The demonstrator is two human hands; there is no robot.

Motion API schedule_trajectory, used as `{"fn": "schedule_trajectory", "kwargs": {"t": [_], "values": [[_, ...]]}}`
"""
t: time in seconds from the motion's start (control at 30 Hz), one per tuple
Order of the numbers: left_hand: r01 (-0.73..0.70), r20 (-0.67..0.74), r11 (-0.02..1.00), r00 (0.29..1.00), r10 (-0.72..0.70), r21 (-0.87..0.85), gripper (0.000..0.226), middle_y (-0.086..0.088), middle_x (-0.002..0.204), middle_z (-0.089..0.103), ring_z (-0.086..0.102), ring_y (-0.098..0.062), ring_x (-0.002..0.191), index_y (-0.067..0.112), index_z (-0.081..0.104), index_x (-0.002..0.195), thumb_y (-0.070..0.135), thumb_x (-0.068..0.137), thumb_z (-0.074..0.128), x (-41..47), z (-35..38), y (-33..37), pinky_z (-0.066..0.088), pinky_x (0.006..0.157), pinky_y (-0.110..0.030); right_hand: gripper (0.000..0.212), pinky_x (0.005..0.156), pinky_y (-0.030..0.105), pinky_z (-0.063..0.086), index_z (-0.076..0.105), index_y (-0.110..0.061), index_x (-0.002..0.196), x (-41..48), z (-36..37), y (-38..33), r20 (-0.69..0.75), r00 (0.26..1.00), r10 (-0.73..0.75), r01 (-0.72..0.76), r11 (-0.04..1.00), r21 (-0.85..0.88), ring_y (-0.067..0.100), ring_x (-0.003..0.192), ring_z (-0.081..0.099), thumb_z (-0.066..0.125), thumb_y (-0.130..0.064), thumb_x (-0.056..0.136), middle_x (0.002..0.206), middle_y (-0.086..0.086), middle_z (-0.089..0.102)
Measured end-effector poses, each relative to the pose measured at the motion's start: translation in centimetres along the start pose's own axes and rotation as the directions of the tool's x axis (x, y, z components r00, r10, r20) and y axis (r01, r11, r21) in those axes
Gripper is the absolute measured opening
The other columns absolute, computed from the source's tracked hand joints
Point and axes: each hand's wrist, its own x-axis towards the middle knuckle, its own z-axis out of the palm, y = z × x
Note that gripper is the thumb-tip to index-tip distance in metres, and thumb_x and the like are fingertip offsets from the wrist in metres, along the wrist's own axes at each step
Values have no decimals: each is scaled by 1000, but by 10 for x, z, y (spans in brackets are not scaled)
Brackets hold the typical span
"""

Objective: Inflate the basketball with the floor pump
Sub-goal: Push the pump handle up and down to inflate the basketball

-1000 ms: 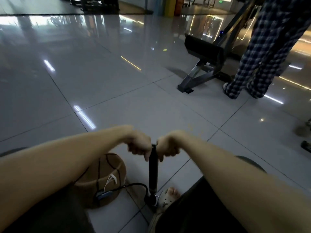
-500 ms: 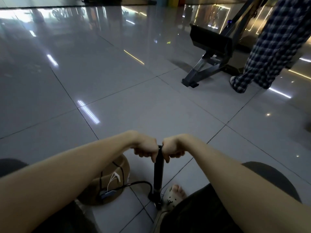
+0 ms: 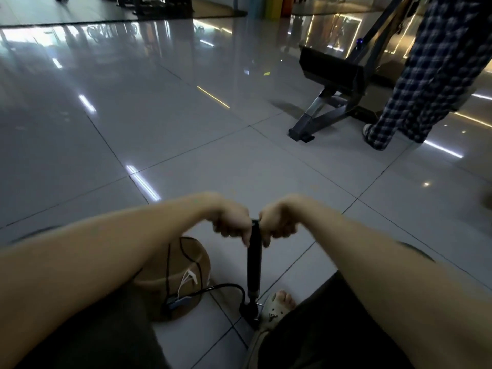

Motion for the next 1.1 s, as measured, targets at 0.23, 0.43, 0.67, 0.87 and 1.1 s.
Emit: {"fn": "schedule_trajectory", "kwargs": {"t": [0.23, 0.43, 0.67, 0.87, 1.1], "values": [[-63, -46, 998, 997, 62, -21, 34, 3, 58, 28, 18, -15, 51, 20, 47, 65, 14, 92, 68, -57, -71, 30, 11, 54, -31, 20, 53, 30, 15, 53, -15, 74, -65, -69, 0, -82, 994, -70, 79, 990, 114, 15, 51, 19, 64, -5, 87, 57, -1, 29], [-18, -11, 1000, 1000, 18, -8, 24, -1, 56, 37, 26, -17, 46, 14, 53, 66, 9, 82, 70, 37, 6, -1, 20, 49, -29, 13, 51, 30, 22, 56, -7, 76, 32, 6, 22, -48, 999, -21, 23, 998, 59, 18, 49, 28, 65, -3, 85, 56, 4, 36], [-32, -45, 997, 998, 35, 68, 13, -5, 59, 46, 36, -21, 48, 8, 63, 76, 15, 82, 72, 71, 56, -15, 30, 48, -28, 16, 48, 28, 32, 57, -7, 75, 70, 58, 30, -90, 996, -11, 15, 999, 45, 21, 44, 37, 67, -6, 87, 54, 8, 45], [4, -45, 989, 999, 2, 146, 26, -4, 56, 44, 33, -20, 46, 12, 55, 65, 19, 85, 71, 34, 46, -3, 29, 49, -30, 22, 49, 29, 27, 51, -10, 75, 33, 49, 14, -51, 998, 28, -26, 999, 37, 19, 48, 31, 65, -12, 91, 59, 5, 38], [-83, -95, 996, 992, 80, -24, 31, 2, 57, 34, 24, -16, 49, 18, 50, 66, 15, 89, 71, -53, -56, 20, 17, 51, -30, 26, 49, 25, 16, 47, -18, 71, -55, -56, -6, -108, 993, -41, 53, 992, 110, 15, 46, 21, 66, -8, 85, 56, 0, 29]]}}
